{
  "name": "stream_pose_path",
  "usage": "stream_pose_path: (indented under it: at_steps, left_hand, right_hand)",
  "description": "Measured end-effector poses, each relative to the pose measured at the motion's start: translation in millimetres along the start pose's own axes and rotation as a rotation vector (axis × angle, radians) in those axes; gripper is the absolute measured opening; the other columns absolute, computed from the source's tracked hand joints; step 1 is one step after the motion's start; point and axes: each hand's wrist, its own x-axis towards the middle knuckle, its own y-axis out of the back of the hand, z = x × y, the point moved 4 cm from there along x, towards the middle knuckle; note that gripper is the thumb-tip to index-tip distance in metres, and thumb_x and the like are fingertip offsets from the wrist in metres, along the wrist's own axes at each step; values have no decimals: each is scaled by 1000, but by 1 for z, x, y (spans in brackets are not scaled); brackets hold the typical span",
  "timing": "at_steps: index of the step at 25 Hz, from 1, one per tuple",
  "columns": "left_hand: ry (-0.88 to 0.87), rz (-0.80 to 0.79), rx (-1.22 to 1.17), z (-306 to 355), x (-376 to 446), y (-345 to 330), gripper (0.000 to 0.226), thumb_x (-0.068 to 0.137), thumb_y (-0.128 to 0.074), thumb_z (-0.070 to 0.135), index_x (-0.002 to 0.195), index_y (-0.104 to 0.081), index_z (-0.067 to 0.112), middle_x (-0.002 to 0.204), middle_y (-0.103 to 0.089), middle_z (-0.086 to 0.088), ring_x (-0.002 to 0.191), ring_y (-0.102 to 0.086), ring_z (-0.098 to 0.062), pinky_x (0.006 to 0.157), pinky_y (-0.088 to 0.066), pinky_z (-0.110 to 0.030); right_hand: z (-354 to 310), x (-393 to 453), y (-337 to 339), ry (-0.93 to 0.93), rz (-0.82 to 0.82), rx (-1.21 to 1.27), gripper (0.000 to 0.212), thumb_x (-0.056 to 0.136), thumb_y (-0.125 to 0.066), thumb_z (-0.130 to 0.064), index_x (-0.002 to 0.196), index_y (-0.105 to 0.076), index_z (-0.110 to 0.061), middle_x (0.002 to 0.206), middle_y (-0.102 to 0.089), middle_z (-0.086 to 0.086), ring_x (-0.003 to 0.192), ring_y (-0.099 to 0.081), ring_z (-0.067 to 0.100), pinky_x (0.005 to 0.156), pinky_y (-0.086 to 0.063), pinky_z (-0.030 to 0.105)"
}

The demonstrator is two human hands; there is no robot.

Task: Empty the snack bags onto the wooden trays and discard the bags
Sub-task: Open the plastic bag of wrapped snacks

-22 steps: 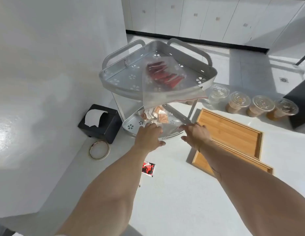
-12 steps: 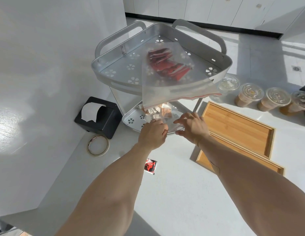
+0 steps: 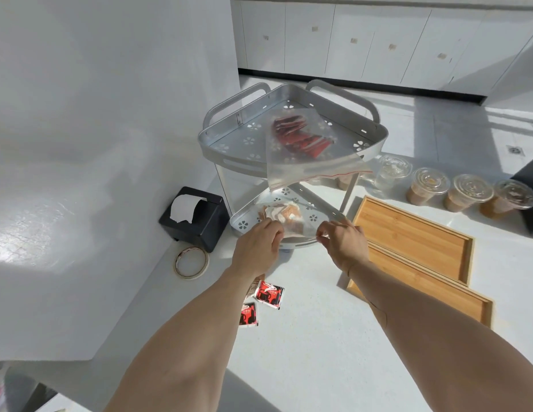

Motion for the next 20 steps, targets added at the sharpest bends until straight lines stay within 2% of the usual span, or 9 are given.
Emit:
stream_pose_path:
  at_steps: [2, 6, 11, 15, 20]
  left_hand:
    - [6, 27, 12, 7, -5, 10, 16, 100, -43, 22, 97, -57, 17, 98, -58, 4, 80, -58, -16, 56, -45, -29]
    - [55, 92, -38, 29, -10, 27, 15, 101, -42, 22, 99, -57, 19, 100, -60, 5, 84, -60, -18, 63, -52, -35]
    - [76, 195, -96, 67, -8, 45, 15, 100, -43, 20, 96, -57, 18, 95, -59, 4, 86, -59, -21, 66, -51, -38]
    - [-14, 216, -176, 104, -10, 58, 14, 98, -48, 22, 98, -62, 17, 93, -61, 5, 86, -57, -18, 70, -49, -35]
    - [-175, 47, -279, 146, -38, 40, 11, 95, -56, 25, 96, -66, 22, 91, -60, 14, 86, -59, -12, 76, -51, -36]
  right_hand:
    - [-2, -9, 12, -18, 22, 50, 10, 97, -55, -29, 100, -63, -24, 103, -72, -2, 106, -56, 23, 79, -36, 35]
    - [-2, -33, 48, -28, 140, 138, 13, 99, -50, -24, 104, -61, -21, 102, -72, 2, 96, -62, 29, 69, -34, 31]
    - [9, -64, 95, -42, 278, 182, 12, 97, -53, -24, 104, -62, -23, 99, -72, 1, 87, -66, 29, 59, -43, 32]
    - [31, -103, 120, -53, 399, 312, 11, 94, -56, -26, 102, -63, -31, 99, -72, -8, 89, -67, 17, 69, -55, 37]
    - [69, -189, 134, -83, 407, 381, 20, 89, -69, -23, 106, -69, -33, 93, -71, -14, 92, -66, 13, 78, -55, 37]
